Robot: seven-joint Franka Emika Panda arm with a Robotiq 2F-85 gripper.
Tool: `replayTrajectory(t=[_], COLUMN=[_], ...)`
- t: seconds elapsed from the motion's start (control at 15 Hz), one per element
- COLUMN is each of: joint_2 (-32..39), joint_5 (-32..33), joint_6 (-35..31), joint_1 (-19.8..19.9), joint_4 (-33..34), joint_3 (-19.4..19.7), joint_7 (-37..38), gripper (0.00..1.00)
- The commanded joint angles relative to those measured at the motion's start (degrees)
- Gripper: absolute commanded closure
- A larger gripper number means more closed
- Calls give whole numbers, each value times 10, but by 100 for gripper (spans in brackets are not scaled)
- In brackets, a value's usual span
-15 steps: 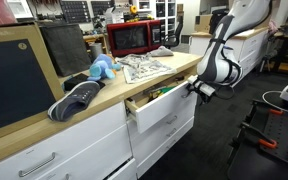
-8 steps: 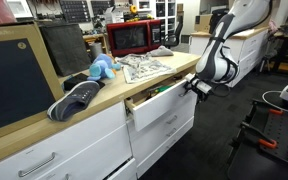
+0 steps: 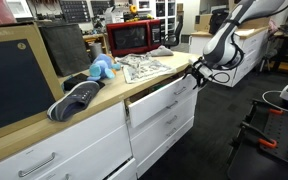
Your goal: Open the top right drawer
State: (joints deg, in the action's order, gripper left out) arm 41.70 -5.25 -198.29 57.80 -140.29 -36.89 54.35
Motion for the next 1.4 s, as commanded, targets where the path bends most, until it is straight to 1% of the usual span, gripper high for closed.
replayTrajectory(t=[0.0,0.2,0.33,0.4,0.53,0.67,0.73,0.93,1.07,1.33], joint_2=[-25,-24,-22,-23,-25,-26,-27,-28,-27,-12], joint_5=[38,45,35,26,6,-19,-35,-85,-116,-173], joint_6=[0,0,0,0,0,0,0,2,1,1], joint_1=[109,173,187,180,155,122,99,13,-56,-210], joint_4=[-42,-57,-52,-45,-30,-11,1,40,58,67], joint_3=[-78,-126,-139,-135,-120,-104,-93,-39,14,145], joint_7=[0,-3,-6,-6,-2,2,5,11,12,18], gripper=[0,0,0,0,0,0,0,0,0,0])
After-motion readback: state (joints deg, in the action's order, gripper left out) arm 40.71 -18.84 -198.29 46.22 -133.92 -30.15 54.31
